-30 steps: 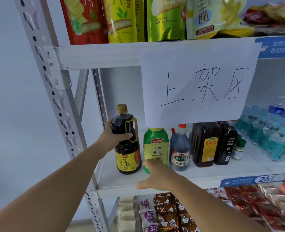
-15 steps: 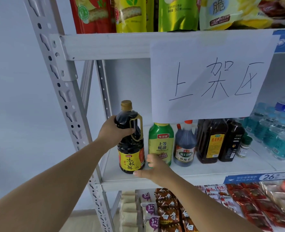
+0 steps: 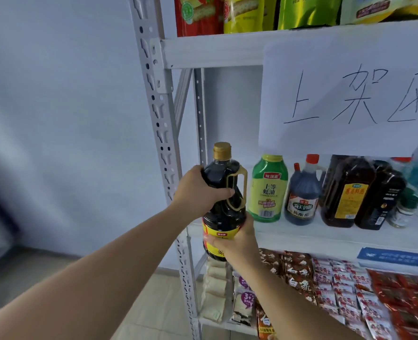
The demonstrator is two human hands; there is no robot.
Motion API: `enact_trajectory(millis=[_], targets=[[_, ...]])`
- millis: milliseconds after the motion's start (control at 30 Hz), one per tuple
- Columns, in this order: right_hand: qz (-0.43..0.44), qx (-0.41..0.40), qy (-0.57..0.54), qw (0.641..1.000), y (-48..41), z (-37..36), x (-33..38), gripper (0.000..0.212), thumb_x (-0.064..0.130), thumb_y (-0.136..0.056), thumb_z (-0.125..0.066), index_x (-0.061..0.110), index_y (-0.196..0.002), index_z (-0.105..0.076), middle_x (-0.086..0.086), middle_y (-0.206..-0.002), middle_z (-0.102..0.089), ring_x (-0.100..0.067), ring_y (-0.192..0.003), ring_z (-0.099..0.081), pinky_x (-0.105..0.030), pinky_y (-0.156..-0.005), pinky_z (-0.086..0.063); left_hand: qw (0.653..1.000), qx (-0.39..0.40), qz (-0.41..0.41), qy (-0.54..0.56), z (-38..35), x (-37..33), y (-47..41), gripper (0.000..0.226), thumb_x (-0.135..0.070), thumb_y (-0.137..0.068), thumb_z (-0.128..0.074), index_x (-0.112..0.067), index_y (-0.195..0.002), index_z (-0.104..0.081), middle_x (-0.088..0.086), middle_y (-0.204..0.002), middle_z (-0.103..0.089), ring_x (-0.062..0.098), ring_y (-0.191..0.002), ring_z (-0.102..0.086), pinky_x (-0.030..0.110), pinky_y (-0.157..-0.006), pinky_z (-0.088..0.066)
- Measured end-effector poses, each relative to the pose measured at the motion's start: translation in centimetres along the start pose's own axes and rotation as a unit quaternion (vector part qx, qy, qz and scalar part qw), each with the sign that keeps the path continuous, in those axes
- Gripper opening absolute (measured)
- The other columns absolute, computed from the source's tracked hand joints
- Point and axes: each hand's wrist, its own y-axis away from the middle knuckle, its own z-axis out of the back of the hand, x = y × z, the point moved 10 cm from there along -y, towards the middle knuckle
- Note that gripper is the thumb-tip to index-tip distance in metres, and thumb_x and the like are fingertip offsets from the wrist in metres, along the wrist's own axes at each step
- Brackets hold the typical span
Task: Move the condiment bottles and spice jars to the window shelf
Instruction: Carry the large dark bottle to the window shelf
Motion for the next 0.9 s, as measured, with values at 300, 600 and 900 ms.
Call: enact_trajectory(millis=[300, 600, 900], targets=[[0.080, 0.032, -0.003, 0.996, 6.8, -4.3, 4.5, 0.100, 0.037, -0.057, -0.099, 0.037, -0.136, -0.038, 0.014, -0.129, -0.059, -0.003, -0.118, -0.060, -0.002, -0.079, -0.049, 0.998, -0.069, -0.008, 0.011, 7.9, 0.4, 8.3, 0.054, -0.041, -0.068, -0.089, -0.034, -0.110, -0.056, -0.023, -0.091, -0.061, -0.006, -0.083, -0.057, 0.018, -0.066, -0.046], [0.138, 0.121, -0.033, 0.982, 11.1, -19.3, 12.6, 0.092, 0.034, -0.056, -0.100, 0.044, -0.126, -0.041, 0.022, -0.123, -0.059, 0.018, -0.105, -0.057, 0.001, -0.076, -0.046, 0.982, -0.186, 0.029, -0.011, 25.3, 5.9, 13.2, 0.052, -0.044, -0.061, -0.090, -0.029, -0.105, -0.066, -0.015, -0.094, -0.070, 0.007, -0.087, -0.068, 0.037, -0.080, -0.061], [0.133, 0.258, -0.059, 0.955, 19.3, -43.2, 18.4, 0.098, 0.044, -0.051, -0.099, 0.037, -0.131, -0.043, 0.021, -0.121, -0.061, 0.006, -0.106, -0.062, -0.012, -0.081, -0.053, 0.951, -0.283, 0.090, -0.083, 45.8, 18.0, 20.1, 0.048, -0.053, -0.057, -0.085, -0.030, -0.095, -0.067, -0.012, -0.084, -0.071, 0.010, -0.082, -0.070, 0.030, -0.066, -0.055]])
